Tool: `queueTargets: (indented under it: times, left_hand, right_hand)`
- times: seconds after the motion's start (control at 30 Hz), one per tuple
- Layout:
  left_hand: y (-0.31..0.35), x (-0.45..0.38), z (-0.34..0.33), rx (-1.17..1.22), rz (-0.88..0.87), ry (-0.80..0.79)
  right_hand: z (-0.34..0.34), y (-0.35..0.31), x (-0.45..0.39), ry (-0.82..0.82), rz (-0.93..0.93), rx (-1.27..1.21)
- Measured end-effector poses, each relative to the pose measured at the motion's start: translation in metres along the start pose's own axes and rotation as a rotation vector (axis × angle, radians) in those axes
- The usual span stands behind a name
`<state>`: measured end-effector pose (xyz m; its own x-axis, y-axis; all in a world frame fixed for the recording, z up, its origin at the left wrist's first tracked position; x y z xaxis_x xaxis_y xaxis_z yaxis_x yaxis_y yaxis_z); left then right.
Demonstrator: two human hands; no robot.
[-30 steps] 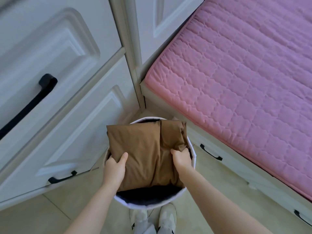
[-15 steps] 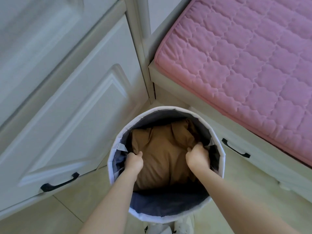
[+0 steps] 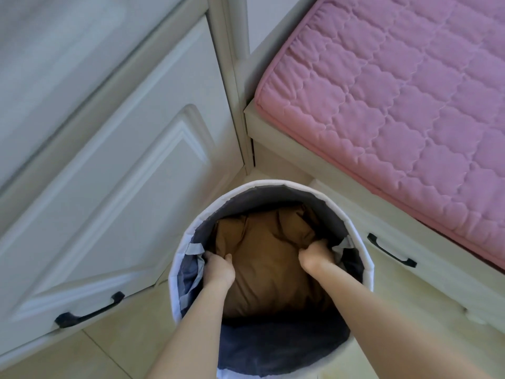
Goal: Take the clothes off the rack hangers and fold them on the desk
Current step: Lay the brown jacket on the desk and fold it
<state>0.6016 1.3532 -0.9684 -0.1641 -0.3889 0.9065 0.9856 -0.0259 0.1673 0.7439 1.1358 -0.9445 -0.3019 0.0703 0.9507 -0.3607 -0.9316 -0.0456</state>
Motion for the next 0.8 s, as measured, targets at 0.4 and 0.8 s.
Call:
queueTargets:
  times: [0.4, 0.8]
  left_hand:
    - [0.052, 0.152, 0.036, -0.126, -0.273, -0.268]
    - [0.162, 0.398, 0.096, -0.050, -0.663, -0.246]
  right_hand:
    - [0.047, -0.023, 0.159, -0.111, 0.274, -0.004]
    - [0.150, 0.039, 0.395, 0.123, 0.513, -0.373]
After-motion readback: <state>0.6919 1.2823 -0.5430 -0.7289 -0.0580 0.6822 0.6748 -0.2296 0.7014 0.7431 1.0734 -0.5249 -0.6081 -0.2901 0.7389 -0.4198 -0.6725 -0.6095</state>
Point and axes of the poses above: each hand's wrist, its own x-axis away from the middle knuckle, its own z-axis out of the back of the hand, y = z × x, the point moved 8 cm from there along -x, towards the middle knuckle, and after that the axes turned 14 degrees about -y, right-handed, at the moved point
